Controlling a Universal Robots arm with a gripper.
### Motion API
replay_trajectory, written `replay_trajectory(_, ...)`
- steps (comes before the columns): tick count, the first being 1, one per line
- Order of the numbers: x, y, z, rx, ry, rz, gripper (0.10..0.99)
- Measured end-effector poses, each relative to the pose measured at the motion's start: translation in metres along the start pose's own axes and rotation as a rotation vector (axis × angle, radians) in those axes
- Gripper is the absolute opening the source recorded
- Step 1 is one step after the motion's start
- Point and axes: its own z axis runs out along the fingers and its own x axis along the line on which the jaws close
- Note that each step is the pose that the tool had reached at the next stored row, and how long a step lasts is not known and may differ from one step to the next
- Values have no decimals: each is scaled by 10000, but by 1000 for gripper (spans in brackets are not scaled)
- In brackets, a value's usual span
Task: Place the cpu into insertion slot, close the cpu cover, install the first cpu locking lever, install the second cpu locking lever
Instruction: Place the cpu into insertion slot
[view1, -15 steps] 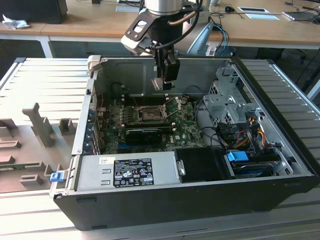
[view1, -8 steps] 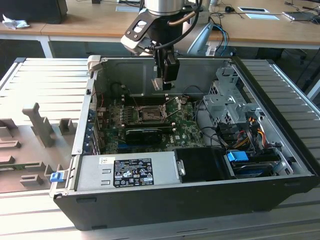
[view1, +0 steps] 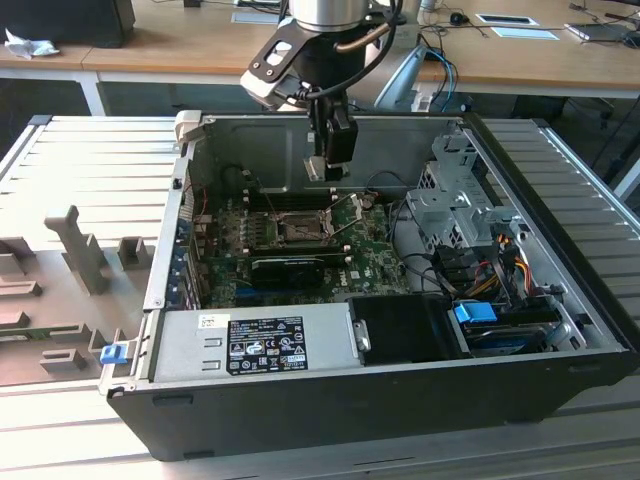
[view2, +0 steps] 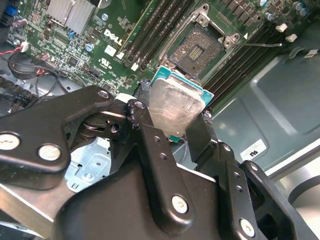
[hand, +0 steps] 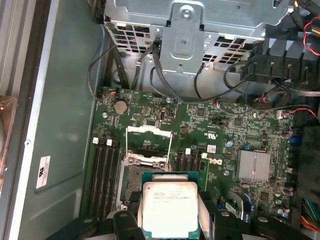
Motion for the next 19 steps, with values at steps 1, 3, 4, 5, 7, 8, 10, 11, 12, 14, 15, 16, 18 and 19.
replay_trajectory(1, 0, 0, 3, -2, -14, 161, 533)
replay_trajectory(3, 0, -1, 9, -7, -46, 520, 533)
replay_trajectory(4, 1, -7, 12, -8, -56, 617, 533)
replay_trajectory(5, 3, -14, 15, -8, -58, 642, 533)
replay_trajectory(7, 21, -33, 22, -8, -60, 664, 533)
replay_trajectory(8, 29, -40, 26, -9, -60, 667, 533)
replay_trajectory(10, 37, -52, 37, -11, -58, 674, 533)
replay_trajectory(11, 39, -57, 40, -10, -59, 675, 533)
replay_trajectory(12, 39, -60, 44, -10, -60, 676, 533)
replay_trajectory(14, 40, -71, 57, -9, -60, 677, 533)
replay_trajectory(15, 41, -76, 61, -9, -61, 678, 533)
replay_trajectory(16, 41, -80, 67, -9, -61, 678, 533)
replay_trajectory(18, 41, -87, 78, -10, -60, 679, 533)
replay_trajectory(19, 41, -88, 85, -8, -70, 679, 533)
